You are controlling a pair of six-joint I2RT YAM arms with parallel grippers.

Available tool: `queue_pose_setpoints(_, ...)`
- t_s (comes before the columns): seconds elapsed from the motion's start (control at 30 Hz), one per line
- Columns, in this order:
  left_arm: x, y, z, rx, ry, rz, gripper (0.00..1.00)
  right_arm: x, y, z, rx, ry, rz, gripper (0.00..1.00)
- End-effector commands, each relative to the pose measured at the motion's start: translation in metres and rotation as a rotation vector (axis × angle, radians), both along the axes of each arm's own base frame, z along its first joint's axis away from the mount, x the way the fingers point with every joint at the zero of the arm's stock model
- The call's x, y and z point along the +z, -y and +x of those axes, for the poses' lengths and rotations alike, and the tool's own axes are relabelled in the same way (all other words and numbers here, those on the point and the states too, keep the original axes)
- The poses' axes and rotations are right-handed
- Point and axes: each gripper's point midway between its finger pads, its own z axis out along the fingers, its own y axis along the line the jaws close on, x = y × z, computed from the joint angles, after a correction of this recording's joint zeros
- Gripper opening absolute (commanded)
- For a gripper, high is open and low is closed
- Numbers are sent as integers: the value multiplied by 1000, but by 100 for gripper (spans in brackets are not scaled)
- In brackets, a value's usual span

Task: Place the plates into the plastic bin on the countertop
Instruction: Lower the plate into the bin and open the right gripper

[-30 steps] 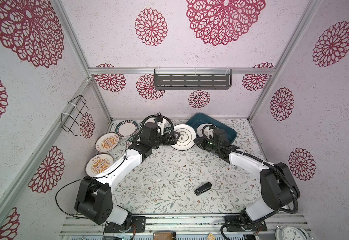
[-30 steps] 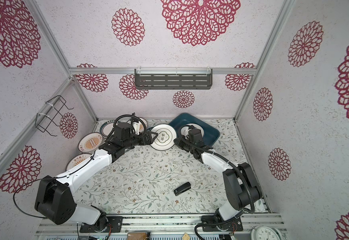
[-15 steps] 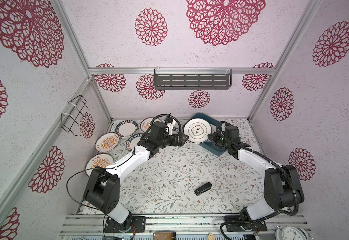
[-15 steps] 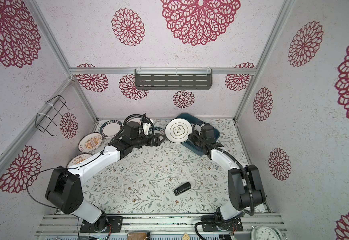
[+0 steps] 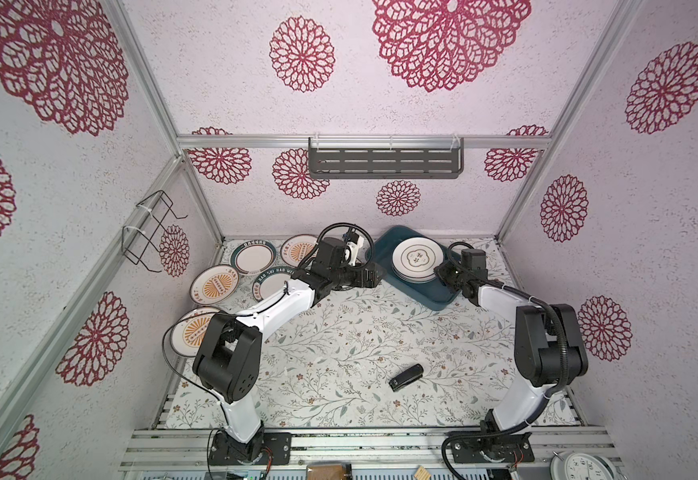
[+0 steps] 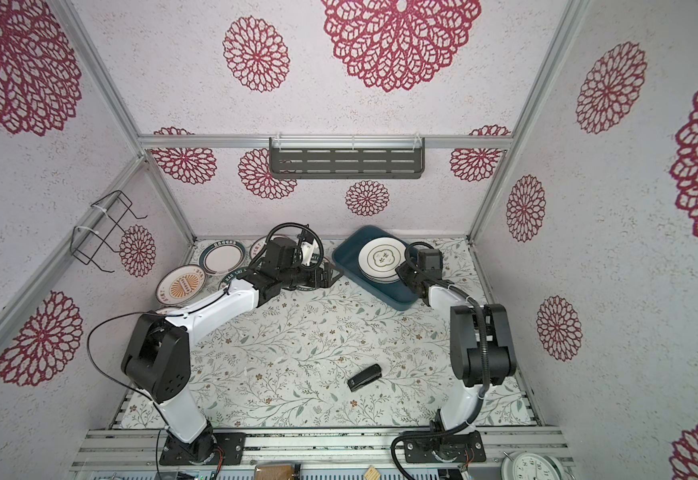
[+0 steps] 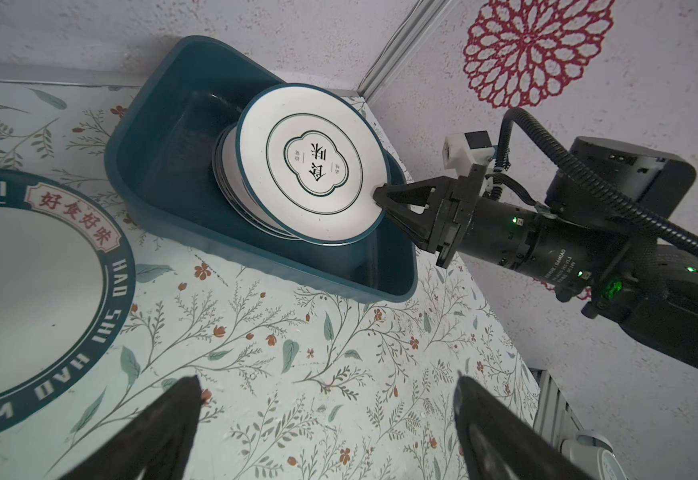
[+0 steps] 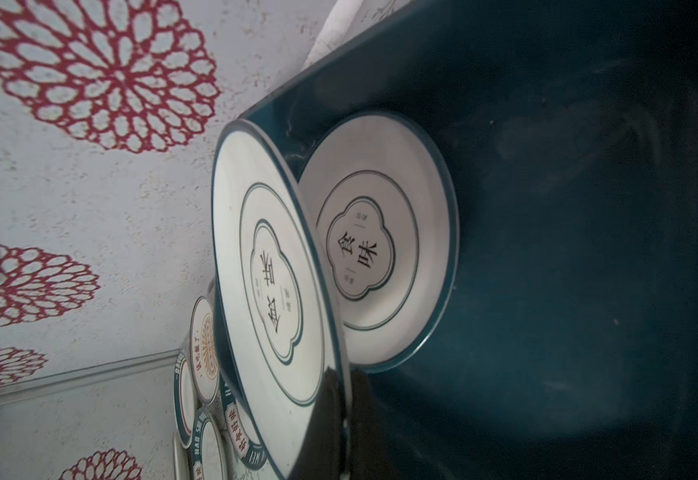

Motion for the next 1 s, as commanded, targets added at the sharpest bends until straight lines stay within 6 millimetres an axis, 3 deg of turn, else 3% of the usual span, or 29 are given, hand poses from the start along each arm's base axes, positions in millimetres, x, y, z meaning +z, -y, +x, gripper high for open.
queue_pose_setpoints(0.0,2,7,4,-28,19,17,97,36,6,27,-39,115,15,0)
queue_pose_setpoints(0.27,-2,7,12,-17,17,40,97,9,9,40,-60,62,-1,0)
queue_pose_setpoints(0.97,-4,-2,16,22,9,68,97,-22,8,50,-46,-17,-23,2)
